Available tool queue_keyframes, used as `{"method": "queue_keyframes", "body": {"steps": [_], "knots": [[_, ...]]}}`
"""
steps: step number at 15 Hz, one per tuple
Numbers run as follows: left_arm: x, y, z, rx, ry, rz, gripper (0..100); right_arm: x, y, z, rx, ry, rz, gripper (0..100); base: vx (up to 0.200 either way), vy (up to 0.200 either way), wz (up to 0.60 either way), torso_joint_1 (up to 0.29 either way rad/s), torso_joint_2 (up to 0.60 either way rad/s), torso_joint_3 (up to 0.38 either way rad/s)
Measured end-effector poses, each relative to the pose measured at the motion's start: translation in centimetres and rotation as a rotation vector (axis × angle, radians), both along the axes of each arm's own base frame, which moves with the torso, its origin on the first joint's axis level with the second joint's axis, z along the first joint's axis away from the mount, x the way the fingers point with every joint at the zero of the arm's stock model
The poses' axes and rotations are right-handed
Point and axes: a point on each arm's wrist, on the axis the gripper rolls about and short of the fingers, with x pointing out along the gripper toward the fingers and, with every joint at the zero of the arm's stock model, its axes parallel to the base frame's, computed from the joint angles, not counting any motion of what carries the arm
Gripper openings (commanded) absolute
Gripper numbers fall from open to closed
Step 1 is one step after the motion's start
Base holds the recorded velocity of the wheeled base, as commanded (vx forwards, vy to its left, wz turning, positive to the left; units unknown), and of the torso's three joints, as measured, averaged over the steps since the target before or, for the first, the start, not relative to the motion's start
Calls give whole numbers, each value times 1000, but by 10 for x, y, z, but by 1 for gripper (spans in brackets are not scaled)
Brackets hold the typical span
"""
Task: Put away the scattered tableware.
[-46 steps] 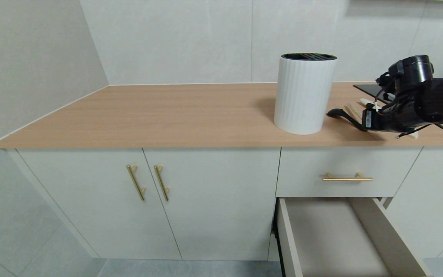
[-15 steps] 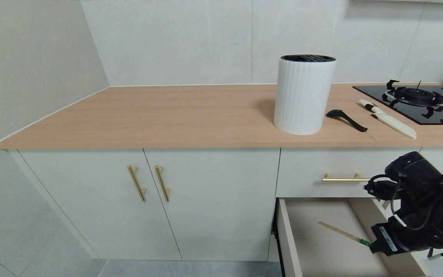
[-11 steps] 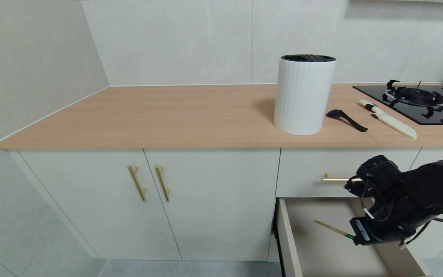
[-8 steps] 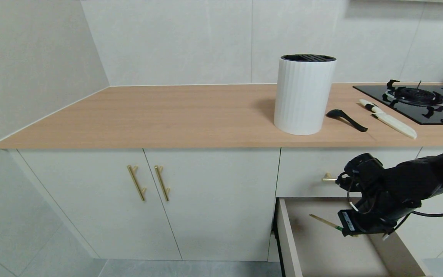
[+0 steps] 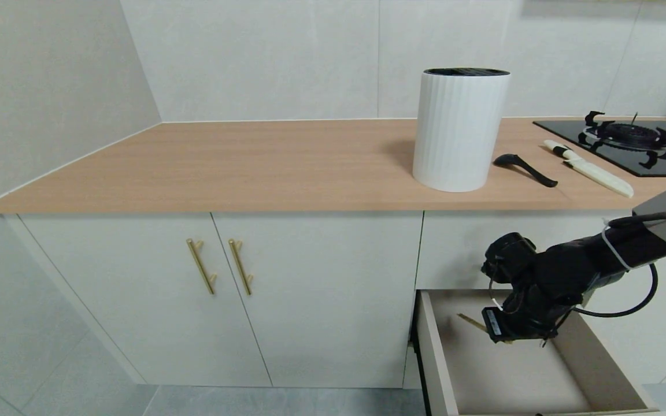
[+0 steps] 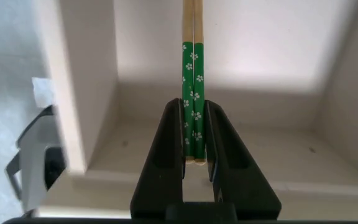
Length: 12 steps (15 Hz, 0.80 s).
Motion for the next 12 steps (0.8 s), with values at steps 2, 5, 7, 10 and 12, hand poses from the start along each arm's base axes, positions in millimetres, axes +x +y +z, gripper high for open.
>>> {"method": "queue_keyframes", "body": {"steps": [2,5,7,10,12], "knots": [[0,0,0,0,0,0,100,3,1,-3,3,-13,0,0,0,0,0,-95,435,337],[0,0,0,0,-1,0,100,6,2,-4,10,-33,1,0,0,0,0,-58,437,378],[0,0,0,0,0,0,100,6,2,-5,10,-34,1,0,0,0,0,-34,371,330],[0,0,0,0,-2,0,100,9,3,-5,20,-63,2,0,0,0,0,-9,100,93],[0,0,0,0,-2,0,100,11,4,-8,22,-74,1,0,0,0,0,0,0,0]]}}
